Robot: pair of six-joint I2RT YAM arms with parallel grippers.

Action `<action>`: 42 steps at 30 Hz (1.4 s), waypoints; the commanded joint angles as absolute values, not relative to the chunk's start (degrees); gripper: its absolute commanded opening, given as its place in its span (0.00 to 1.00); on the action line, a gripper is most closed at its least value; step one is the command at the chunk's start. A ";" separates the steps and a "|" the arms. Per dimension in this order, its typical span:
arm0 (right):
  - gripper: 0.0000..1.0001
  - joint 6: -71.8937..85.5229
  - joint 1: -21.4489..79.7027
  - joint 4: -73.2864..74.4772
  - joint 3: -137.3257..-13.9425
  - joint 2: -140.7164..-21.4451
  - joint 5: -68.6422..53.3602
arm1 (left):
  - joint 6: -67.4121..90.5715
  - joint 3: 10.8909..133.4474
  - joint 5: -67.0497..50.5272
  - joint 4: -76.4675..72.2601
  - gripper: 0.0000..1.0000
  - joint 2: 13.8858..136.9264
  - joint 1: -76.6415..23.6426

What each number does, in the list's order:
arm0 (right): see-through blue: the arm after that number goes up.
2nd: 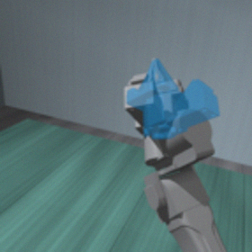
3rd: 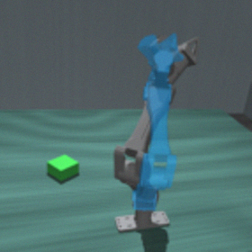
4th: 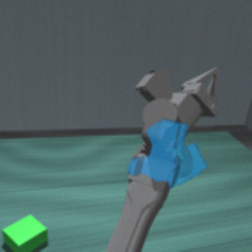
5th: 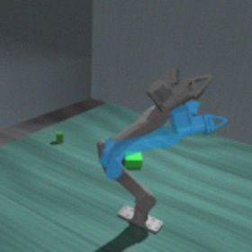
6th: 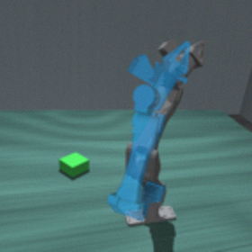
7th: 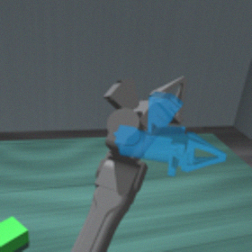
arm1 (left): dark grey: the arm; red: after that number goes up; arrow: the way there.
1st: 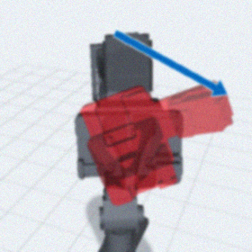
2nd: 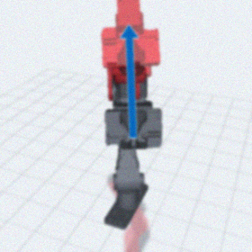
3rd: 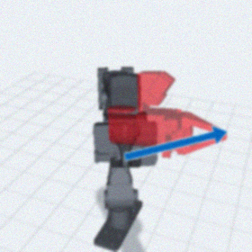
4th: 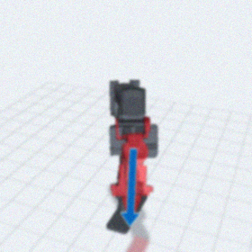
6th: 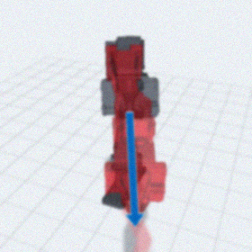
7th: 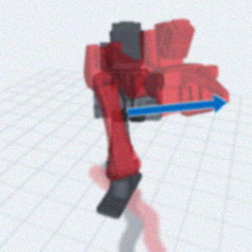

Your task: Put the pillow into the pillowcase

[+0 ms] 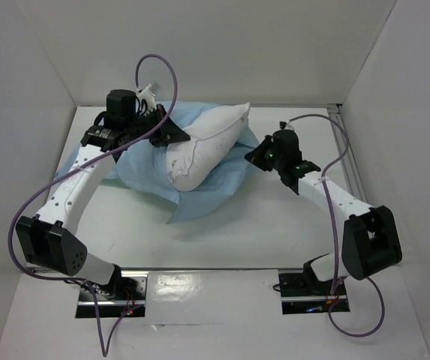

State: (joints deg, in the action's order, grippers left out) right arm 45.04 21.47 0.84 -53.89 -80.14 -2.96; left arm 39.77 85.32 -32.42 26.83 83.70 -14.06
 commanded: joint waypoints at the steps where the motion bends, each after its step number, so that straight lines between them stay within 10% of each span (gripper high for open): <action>1: 0.00 41.67 14.87 8.08 -51.50 -77.53 -1.66 | 40.17 84.20 -27.42 22.24 0.00 84.02 -11.51; 13: 0.00 37.88 9.67 16.78 -49.47 -73.49 -5.18 | 42.54 82.36 -29.09 17.23 0.00 85.78 -9.76; 18: 0.14 37.88 11.77 19.59 -52.64 -67.68 -4.24 | 43.07 81.12 -27.87 16.70 0.00 87.18 -12.65; 20: 0.34 36.91 12.30 24.31 -54.14 -68.28 0.15 | 44.55 79.11 -28.38 14.43 0.00 87.19 -13.36; 24: 0.25 36.82 12.30 27.69 -54.93 -69.43 1.76 | 47.10 77.96 -30.58 11.69 0.00 87.71 -13.89; 30: 0.38 42.44 21.96 17.97 -52.65 -65.92 2.55 | 47.11 81.12 -30.06 11.69 0.00 87.19 -14.94; 42: 0.40 50.79 37.79 3.00 -54.14 -87.44 13.96 | 49.30 83.41 -28.22 11.69 0.00 87.19 -16.00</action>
State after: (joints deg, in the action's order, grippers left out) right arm 47.42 36.05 10.20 -52.93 -85.03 7.38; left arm 46.81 80.07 -31.18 17.87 88.75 -16.34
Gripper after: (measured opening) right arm 0.402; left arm 0.046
